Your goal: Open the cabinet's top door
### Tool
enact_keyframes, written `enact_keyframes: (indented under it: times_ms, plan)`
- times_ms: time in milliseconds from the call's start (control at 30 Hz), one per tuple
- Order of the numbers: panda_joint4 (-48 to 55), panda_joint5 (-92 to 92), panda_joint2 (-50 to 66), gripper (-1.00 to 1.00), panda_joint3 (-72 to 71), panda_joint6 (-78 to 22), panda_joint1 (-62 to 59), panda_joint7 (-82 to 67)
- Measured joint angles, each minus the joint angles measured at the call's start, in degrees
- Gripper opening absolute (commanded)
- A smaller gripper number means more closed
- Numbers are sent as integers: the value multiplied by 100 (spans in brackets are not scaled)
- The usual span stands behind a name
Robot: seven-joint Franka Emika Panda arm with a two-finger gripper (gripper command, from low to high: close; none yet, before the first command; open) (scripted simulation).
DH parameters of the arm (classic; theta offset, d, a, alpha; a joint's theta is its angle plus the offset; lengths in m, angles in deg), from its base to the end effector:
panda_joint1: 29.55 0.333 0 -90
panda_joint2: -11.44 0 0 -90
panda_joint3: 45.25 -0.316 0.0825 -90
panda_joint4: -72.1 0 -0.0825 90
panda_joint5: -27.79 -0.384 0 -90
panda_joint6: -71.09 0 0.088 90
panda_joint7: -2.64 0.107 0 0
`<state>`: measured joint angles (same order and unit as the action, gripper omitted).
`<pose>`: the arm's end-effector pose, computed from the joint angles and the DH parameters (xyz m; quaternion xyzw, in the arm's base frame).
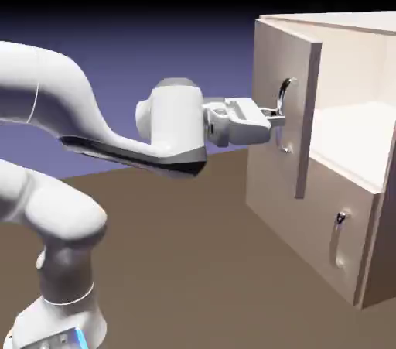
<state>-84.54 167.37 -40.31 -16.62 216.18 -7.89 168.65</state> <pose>0.3412 -0.0422 0.4993 -0.5943 0.3824 -0.6917 0.1484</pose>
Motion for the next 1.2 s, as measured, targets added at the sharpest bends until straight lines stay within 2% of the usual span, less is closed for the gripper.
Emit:
enact_keyframes:
  times_ms: [367,767,933,1200]
  plan:
    - [-722,-1721,-657,-100,-2283,336,-1961,0]
    - [-1150,-3867,-1910,-100,-4433,1765,-4189,-425]
    - [-1466,-5122,-2418,-100,-4696,1473,-3958,-1389]
    - [-1784,-7103,-3068,-100,-5401,-121,-2726,-2664]
